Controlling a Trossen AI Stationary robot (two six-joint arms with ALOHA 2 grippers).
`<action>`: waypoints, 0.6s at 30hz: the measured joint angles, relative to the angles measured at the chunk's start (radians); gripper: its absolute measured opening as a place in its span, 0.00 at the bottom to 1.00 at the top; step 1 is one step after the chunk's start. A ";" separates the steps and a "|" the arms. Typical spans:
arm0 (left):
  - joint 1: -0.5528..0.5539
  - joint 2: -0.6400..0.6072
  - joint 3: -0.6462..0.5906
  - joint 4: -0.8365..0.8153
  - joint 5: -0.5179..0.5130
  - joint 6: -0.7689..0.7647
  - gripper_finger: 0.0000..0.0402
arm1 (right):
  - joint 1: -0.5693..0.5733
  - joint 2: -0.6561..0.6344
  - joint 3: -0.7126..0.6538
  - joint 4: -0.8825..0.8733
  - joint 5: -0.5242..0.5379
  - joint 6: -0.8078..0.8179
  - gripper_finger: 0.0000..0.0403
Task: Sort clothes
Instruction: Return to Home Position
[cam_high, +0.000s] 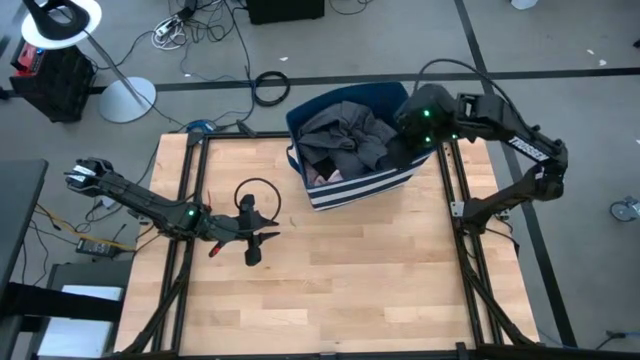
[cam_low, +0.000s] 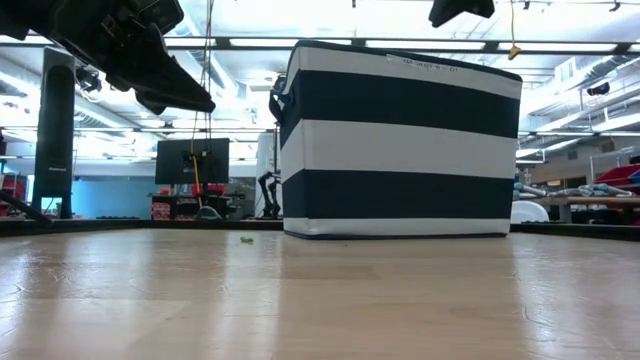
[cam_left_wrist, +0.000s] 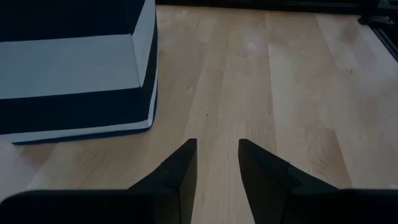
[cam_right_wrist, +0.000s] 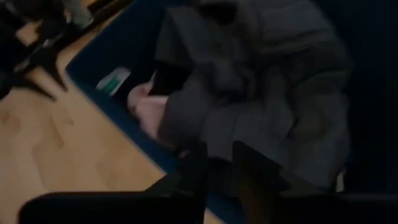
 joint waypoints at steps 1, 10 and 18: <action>0.000 0.000 0.000 -0.001 0.000 0.000 0.30 | 0.016 0.001 0.000 -0.009 0.000 0.000 0.16; 0.000 0.000 0.000 -0.003 0.000 -0.001 0.30 | 0.169 -0.002 0.000 -0.058 0.071 0.020 0.01; 0.000 0.000 0.000 -0.003 0.000 0.003 0.30 | 0.297 -0.006 -0.018 -0.087 0.108 0.055 0.01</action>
